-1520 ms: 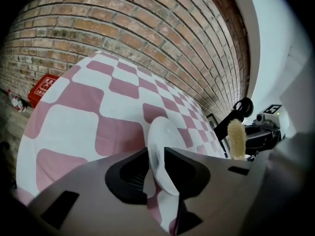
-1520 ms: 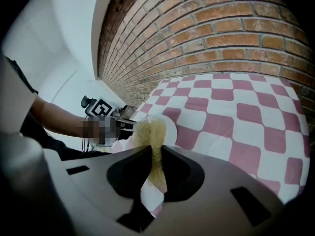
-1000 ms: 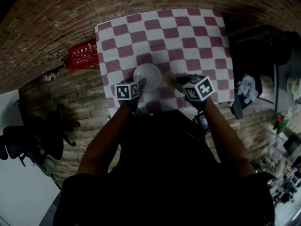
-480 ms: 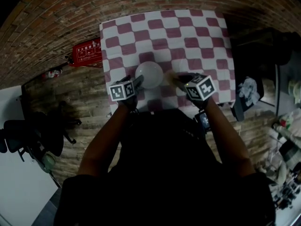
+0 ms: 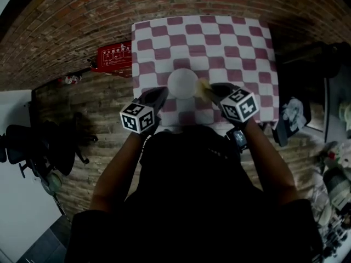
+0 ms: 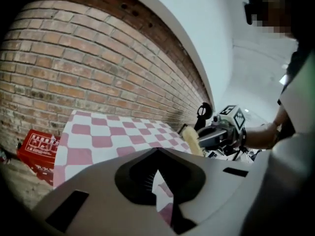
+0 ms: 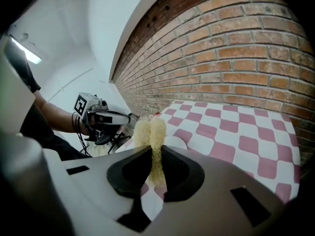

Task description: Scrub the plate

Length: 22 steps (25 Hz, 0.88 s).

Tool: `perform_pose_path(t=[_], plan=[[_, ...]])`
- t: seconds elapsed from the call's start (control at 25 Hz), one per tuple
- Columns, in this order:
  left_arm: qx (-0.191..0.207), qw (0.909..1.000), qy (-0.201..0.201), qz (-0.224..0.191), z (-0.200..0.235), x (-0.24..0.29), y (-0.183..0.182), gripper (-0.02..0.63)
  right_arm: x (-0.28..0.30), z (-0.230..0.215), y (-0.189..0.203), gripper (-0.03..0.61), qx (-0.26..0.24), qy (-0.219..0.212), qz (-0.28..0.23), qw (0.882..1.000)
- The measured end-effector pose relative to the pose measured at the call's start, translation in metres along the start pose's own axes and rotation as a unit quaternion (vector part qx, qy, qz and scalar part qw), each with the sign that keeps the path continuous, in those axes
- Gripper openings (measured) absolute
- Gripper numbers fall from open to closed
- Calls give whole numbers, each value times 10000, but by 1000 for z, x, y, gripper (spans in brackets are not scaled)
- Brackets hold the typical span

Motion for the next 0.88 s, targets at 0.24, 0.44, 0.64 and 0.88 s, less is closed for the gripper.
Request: perform_pose_path(t=[0.24,0.44,0.64,0.88], plan=[[-29,9984,468,-301,-10,-60,10,6,-5,54,-12,54,-179,228,-166,9994],[76,9969,690,-381,-13,-118,30,6,-10,111,-17,54,-169,453,-294,9984],[138,9936,1019,-467,-31,-170,48,6,-18,172,-18,54,-121,725,-496,9961],[552,9886,1332,-432,-69,-207,71,6,-41,236,-5,54,-103,1002,-681,9926]])
Point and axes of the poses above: the fingertips, and each gripper's own axes: x forward along the fingers, z to its left, y out of its underside, the point moved 9 cm from there along -x, backward along the fingers, and after that the axes turned 15 degrees about -x, right-handed, at the moved point
